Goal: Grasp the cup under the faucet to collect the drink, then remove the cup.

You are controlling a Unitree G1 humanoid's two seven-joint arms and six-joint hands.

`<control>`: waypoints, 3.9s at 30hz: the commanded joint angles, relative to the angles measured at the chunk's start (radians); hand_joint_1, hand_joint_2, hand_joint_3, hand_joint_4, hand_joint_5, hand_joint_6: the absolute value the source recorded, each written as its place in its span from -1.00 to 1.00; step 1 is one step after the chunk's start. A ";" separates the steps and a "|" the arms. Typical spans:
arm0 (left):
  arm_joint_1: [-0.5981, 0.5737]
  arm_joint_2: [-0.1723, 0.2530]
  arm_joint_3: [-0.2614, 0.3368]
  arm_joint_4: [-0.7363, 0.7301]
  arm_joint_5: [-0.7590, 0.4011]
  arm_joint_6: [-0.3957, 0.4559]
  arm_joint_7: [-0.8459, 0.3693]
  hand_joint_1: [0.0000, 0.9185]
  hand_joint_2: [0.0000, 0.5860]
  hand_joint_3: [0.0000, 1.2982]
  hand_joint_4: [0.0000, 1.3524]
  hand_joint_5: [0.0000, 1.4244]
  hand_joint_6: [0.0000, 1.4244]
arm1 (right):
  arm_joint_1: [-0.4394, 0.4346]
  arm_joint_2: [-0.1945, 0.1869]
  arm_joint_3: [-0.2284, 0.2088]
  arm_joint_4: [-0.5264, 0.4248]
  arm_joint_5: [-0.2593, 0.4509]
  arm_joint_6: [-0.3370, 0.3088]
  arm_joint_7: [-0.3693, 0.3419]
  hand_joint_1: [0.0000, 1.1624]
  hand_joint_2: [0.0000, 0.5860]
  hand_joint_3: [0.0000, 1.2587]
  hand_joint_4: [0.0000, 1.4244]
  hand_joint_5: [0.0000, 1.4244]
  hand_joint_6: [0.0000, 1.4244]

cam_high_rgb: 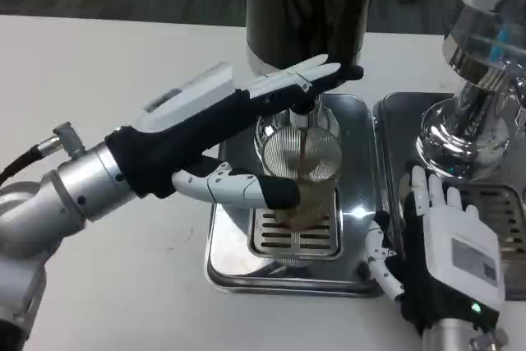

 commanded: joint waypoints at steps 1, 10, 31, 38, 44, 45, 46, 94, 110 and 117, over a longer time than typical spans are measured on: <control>0.024 0.016 -0.033 -0.002 0.034 -0.017 -0.007 -1.00 -0.77 -0.86 -1.00 -0.84 -0.90 | 0.024 0.008 -0.036 -0.047 0.096 -0.067 -0.019 -0.54 0.54 -1.00 -1.00 -1.00 -1.00; 0.020 0.032 -0.044 0.015 0.041 -0.019 0.023 -1.00 -0.76 -0.84 -1.00 -0.84 -0.90 | 0.002 -0.002 -0.156 -0.062 0.427 -0.248 0.086 -0.17 -0.13 -1.00 -1.00 -1.00 -1.00; 0.004 0.043 -0.053 0.043 0.047 -0.025 0.043 -1.00 -0.75 -0.83 -1.00 -0.84 -0.90 | -0.118 -0.019 -0.213 0.154 0.710 -0.551 0.187 0.25 -0.40 -1.00 -1.00 -1.00 -1.00; 0.005 0.047 -0.051 0.042 0.047 -0.020 0.047 -1.00 -0.75 -0.83 -1.00 -0.84 -0.90 | -0.139 -0.008 -0.204 0.191 0.718 -0.566 0.190 0.24 -0.41 -1.00 -1.00 -1.00 -1.00; 0.008 0.049 -0.048 0.043 0.047 -0.020 0.050 -1.00 -0.75 -0.83 -1.00 -0.84 -0.90 | -0.154 -0.008 -0.199 0.213 0.717 -0.572 0.190 0.24 -0.40 -1.00 -1.00 -1.00 -1.00; 0.009 0.048 -0.048 0.042 0.047 -0.019 0.050 -1.00 -0.75 -0.82 -1.00 -0.84 -0.90 | -0.156 -0.009 -0.199 0.215 0.716 -0.571 0.192 0.24 -0.40 -1.00 -1.00 -1.00 -1.00; 0.009 0.048 -0.049 0.042 0.048 -0.019 0.051 -1.00 -0.75 -0.82 -1.00 -0.84 -0.90 | -0.158 -0.010 -0.199 0.216 0.717 -0.570 0.194 0.24 -0.40 -1.00 -1.00 -1.00 -1.00; 0.355 0.030 0.236 0.162 0.082 0.044 0.401 -1.00 -0.49 -0.93 -1.00 -1.00 -1.00 | -0.205 0.020 -0.179 0.284 0.757 -0.594 0.237 0.26 -0.46 -1.00 -1.00 -1.00 -0.95; 0.373 0.028 0.234 0.218 0.087 0.048 0.410 -1.00 -0.47 -0.93 -1.00 -1.00 -1.00 | -0.257 0.050 -0.180 0.399 0.805 -0.636 0.261 0.31 -0.46 -1.00 -1.00 -1.00 -0.86; 0.383 0.012 0.238 0.233 0.061 0.037 0.403 -1.00 -0.47 -0.90 -1.00 -1.00 -1.00 | -0.272 0.051 -0.180 0.427 0.809 -0.649 0.273 0.34 -0.50 -1.00 -1.00 -1.00 -0.80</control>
